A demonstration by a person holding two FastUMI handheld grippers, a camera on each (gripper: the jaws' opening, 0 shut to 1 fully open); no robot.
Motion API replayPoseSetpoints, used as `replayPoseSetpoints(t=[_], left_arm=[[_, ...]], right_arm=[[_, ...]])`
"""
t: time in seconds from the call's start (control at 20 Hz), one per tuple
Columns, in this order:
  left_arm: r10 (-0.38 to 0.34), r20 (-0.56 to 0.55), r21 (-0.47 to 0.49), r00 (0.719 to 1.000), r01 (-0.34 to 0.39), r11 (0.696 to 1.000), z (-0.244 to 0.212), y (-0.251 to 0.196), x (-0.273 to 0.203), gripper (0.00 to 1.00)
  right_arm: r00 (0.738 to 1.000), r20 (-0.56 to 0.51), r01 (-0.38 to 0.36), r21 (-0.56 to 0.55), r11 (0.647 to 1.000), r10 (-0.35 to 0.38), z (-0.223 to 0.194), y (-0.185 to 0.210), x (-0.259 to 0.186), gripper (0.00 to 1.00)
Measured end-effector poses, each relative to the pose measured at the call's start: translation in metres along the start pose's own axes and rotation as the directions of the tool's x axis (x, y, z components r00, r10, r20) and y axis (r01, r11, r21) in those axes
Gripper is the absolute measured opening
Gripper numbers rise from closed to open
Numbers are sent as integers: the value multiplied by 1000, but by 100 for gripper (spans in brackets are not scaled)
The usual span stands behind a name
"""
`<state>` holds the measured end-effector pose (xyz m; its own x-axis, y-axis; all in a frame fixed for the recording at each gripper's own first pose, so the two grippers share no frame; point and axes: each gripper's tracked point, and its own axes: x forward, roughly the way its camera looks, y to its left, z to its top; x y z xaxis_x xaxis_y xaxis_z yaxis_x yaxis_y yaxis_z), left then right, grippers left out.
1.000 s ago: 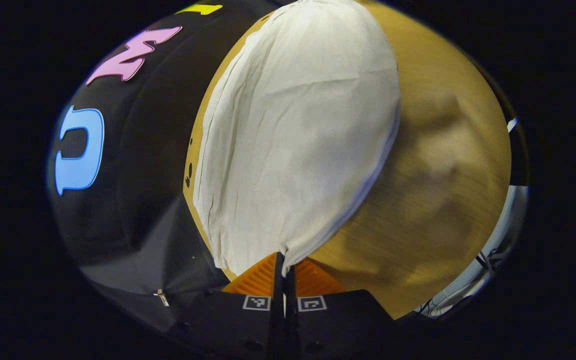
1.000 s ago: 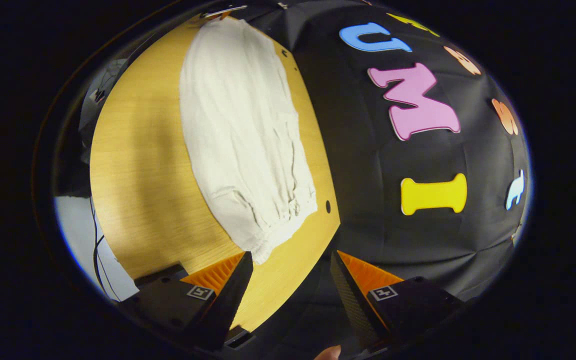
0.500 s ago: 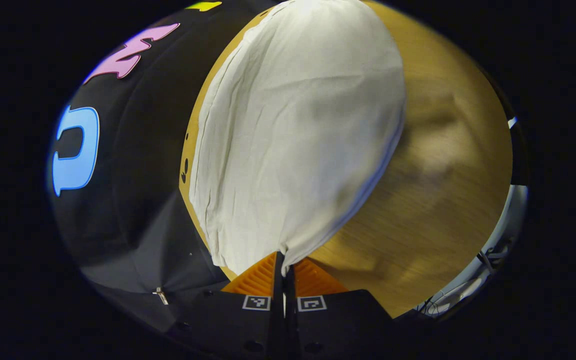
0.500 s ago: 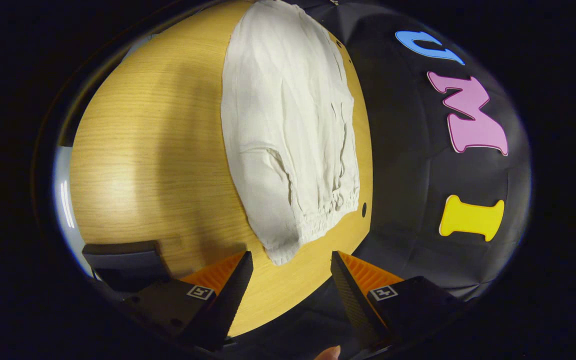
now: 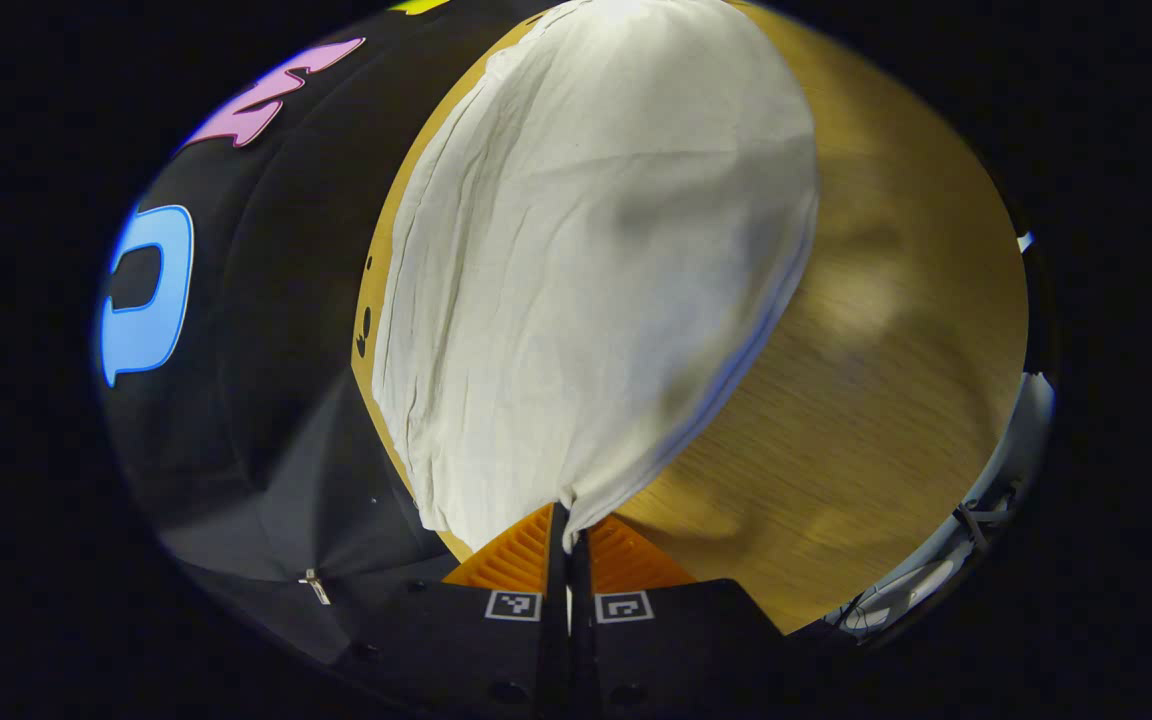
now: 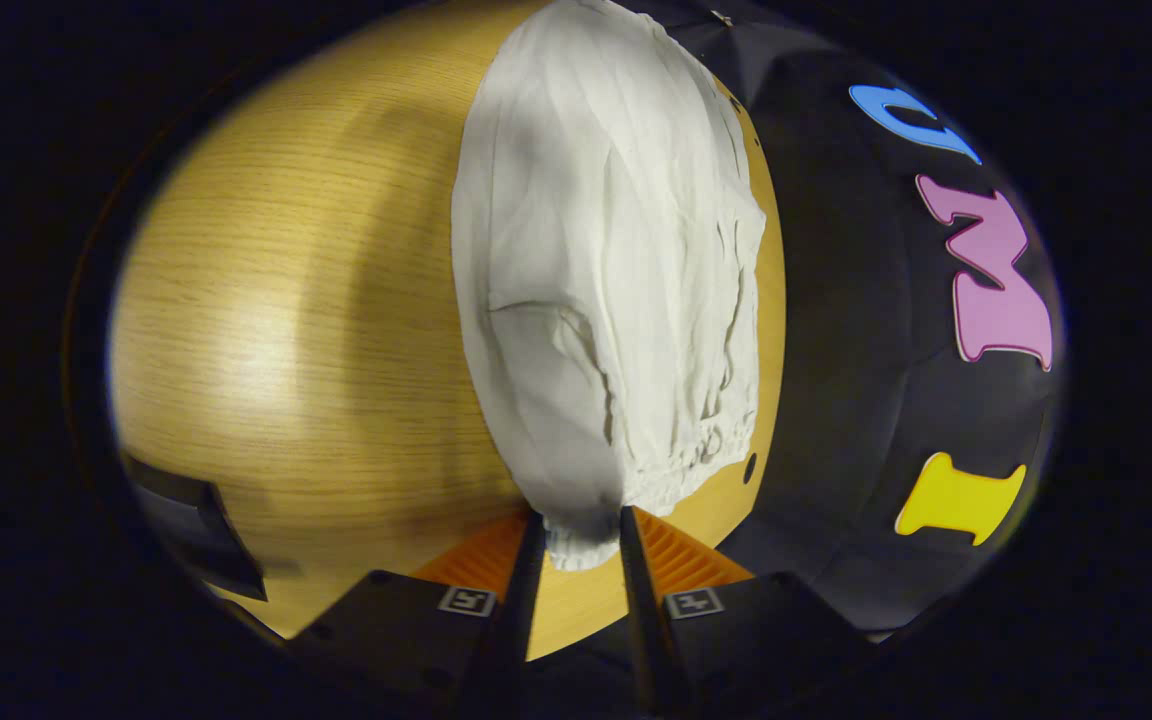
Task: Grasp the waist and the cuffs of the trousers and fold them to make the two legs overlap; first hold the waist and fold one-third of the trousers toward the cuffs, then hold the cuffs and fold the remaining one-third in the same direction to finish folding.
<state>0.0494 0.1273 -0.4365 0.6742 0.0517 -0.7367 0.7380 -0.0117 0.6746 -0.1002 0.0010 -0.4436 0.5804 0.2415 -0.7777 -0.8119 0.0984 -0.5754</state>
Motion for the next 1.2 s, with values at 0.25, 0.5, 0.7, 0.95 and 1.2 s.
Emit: replayPoseSetpoints(t=[0.25,0.5,0.7,0.95,1.2], left_arm=[[-15,-32,-103,999,11,995,-3,4,5,6],[86,-21,-260,996,-89,961,15,20,-15,6],[136,-33,-384,990,-138,913,34,40,-27,5],[195,-22,-507,980,-179,843,58,78,-52,5],[235,-31,-625,971,-202,754,85,122,-22,6]], right_arm=[[997,9,-71,129,989,71,9,-7,4,8],[998,24,53,256,965,-61,15,-43,-30,8],[986,-26,161,398,903,-165,12,-90,-35,8],[968,-59,231,595,769,-245,17,-147,-37,8],[957,-101,261,715,648,-273,12,-189,-15,8]])
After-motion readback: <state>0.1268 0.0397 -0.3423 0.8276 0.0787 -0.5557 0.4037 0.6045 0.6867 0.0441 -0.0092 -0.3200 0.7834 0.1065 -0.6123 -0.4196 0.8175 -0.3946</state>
